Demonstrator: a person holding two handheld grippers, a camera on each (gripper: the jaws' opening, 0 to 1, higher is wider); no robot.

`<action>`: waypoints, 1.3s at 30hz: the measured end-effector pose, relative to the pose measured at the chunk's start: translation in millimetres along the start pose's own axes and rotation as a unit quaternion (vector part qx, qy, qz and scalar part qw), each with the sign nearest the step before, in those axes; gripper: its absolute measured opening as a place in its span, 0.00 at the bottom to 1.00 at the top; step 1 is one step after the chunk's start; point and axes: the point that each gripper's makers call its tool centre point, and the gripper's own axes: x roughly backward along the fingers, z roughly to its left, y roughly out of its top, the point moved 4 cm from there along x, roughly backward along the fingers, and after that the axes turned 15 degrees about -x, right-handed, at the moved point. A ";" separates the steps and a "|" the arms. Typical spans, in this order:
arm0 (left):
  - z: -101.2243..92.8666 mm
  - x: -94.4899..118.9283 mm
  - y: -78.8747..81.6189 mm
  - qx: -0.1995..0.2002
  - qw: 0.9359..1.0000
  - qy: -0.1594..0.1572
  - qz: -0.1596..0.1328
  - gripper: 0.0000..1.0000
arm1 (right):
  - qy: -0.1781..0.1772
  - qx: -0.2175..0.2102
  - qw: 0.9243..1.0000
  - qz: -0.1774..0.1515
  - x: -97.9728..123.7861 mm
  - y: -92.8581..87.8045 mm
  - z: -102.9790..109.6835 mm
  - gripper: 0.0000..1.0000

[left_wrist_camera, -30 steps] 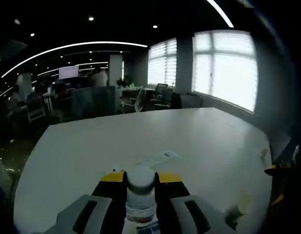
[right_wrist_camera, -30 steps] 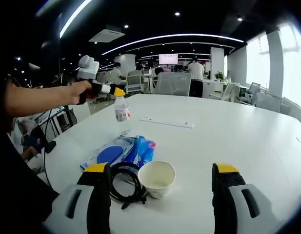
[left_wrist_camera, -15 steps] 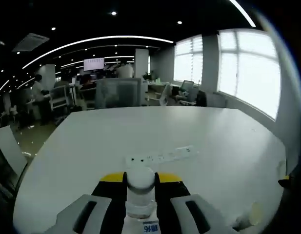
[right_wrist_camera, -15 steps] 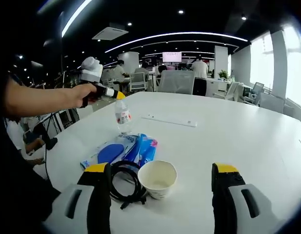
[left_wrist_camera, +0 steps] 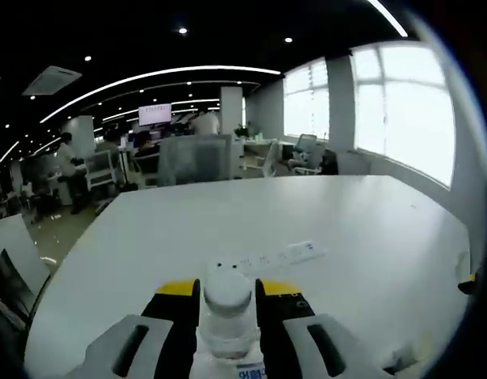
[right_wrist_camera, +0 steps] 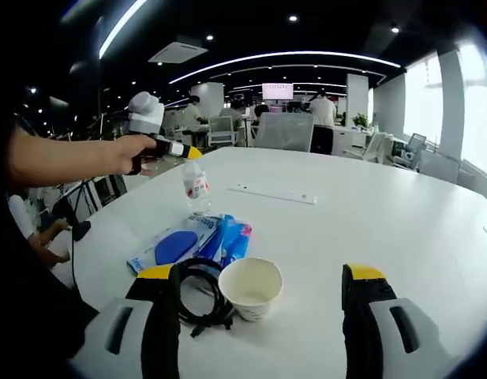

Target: Arrange the tabletop items into an orderly group along one side of the table until the central work area is clear of visible clutter.

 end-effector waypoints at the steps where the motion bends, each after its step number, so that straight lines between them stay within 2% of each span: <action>1: 1.5 -0.4 1.4 -0.006 1.000 -0.011 -0.009 0.34 | 0.000 0.000 1.000 0.000 0.5 -0.3 -0.2 0.80; 3: 0.8 0.1 2.8 -0.020 0.999 -0.043 -0.024 0.34 | -0.002 -0.001 1.000 -0.001 1.5 -0.4 -0.3 0.80; 5: 1.4 2.0 -0.3 -0.027 0.998 -0.055 -0.017 0.34 | -0.003 -0.003 1.000 -0.001 2.2 -1.2 0.3 0.80; 7: 4.2 4.4 -3.0 -0.042 0.997 -0.067 -0.025 0.34 | -0.004 0.000 1.000 0.000 2.5 -2.8 1.2 0.80; 9: 0.0 4.7 -4.4 -0.062 0.992 -0.104 -0.038 0.34 | -0.004 0.000 1.000 0.002 2.6 -4.2 2.0 0.80; 14: 3.6 5.4 -2.5 -0.094 0.982 -0.143 -0.076 0.29 | -0.004 0.004 1.000 0.004 4.3 -6.8 5.2 0.80; 21: 1.8 -1.8 -0.1 -0.126 0.973 -0.175 -0.085 0.26 | -0.006 0.005 1.000 0.004 7.8 -8.7 9.6 0.80; 22: -2.4 -2.4 0.6 -0.125 0.969 -0.192 -0.089 0.27 | -0.007 0.005 1.000 0.003 8.3 -8.9 10.7 0.80; 27: -2.9 -8.0 -3.6 -0.140 0.967 -0.198 -0.081 0.23 | -0.016 0.004 1.000 0.007 10.6 -12.2 9.9 0.80; 31: 1.3 -10.8 -5.5 -0.136 0.965 -0.206 -0.089 0.23 | -0.022 0.003 1.000 0.008 12.3 -14.3 8.9 0.79; 37: 3.5 -13.3 -5.9 -0.102 0.970 -0.206 -0.080 0.21 | -0.029 0.000 1.000 0.009 13.8 -17.2 7.5 0.79; 39: 2.2 -11.4 -3.1 -0.107 0.970 -0.204 -0.075 0.21 | -0.031 0.000 0.999 0.009 14.1 -17.7 7.1 0.79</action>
